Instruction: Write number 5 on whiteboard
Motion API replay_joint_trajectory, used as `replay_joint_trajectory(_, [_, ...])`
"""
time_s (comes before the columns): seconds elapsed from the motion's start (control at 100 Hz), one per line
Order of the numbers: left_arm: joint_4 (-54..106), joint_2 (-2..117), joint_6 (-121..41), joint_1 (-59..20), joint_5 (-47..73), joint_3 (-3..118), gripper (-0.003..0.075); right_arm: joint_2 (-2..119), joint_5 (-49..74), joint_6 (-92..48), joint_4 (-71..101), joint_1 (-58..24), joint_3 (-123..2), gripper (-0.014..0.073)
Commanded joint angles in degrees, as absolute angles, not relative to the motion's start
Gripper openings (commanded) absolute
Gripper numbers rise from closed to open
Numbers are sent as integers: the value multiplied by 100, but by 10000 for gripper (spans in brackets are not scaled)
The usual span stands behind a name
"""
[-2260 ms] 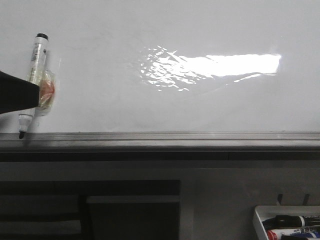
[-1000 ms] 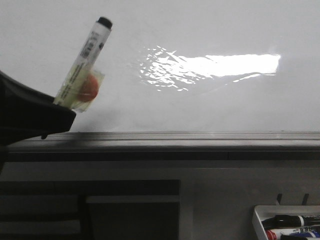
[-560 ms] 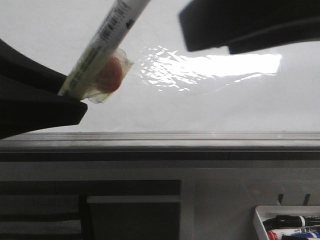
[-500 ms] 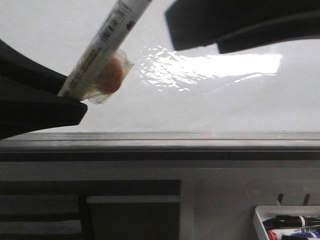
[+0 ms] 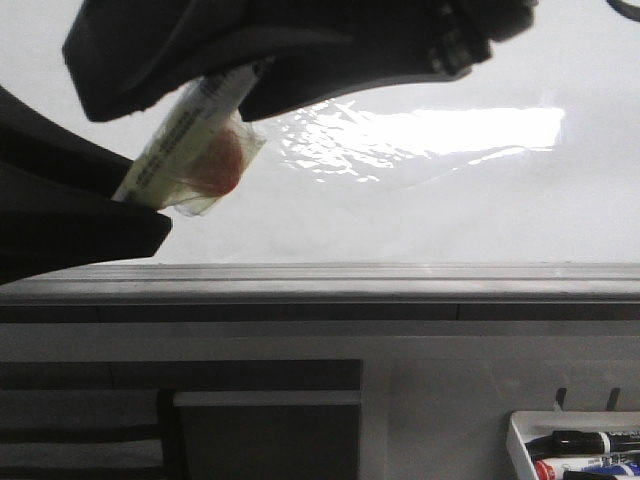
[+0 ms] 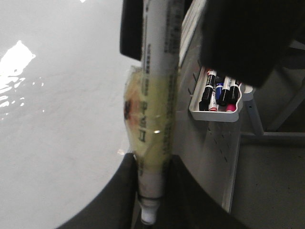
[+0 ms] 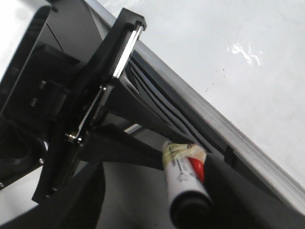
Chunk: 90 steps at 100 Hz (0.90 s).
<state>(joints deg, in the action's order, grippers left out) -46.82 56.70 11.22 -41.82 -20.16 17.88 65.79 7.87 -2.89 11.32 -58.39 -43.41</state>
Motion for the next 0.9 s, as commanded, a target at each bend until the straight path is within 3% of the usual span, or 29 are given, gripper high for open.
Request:
replay_joint_trajectory(0.0, [-4551, 5627, 1167, -4231, -2270, 1936, -20, 6522, 344, -340, 1140, -5835, -4545, 342])
replay_joint_trajectory(0.06, [-4551, 5627, 1167, -4231, -2270, 1936, -20, 6522, 344, -340, 1140, -5835, -4545, 249])
replay_joint_trajectory(0.16, [-4551, 5627, 1167, -4231, -2270, 1936, -20, 6522, 339, -340, 1154, -5785, -4545, -23])
replay_joint_trajectory(0.19, [-4551, 5627, 1167, -4231, -2270, 1936, -20, 6522, 351, -330, 1154, -5757, -4535, -67])
replay_joint_trajectory(0.38, [-4561, 5627, 1167, -4231, -2288, 1936, 15, 6522, 413, -332, 1154, -5697, -4526, -61])
replay_joint_trajectory(0.42, [-4561, 5627, 1167, -4231, -2312, 1936, 73, 6522, 413, -332, 1154, -5697, -4526, -61])
replay_joint_trajectory(0.53, [-4550, 5615, 1195, -4231, -2312, 1936, 328, 6522, 424, -332, 1154, -5697, -4526, -61])
replay_joint_trajectory(0.6, [-4394, 5615, 1205, -4231, -2272, 1936, 438, 6522, 473, -332, 1154, -5697, -4526, -61])
replay_joint_trajectory(0.89, [-4094, 4622, 1570, -4231, -1553, 1936, 458, 6522, 639, -332, 1462, -5389, -4547, -61])
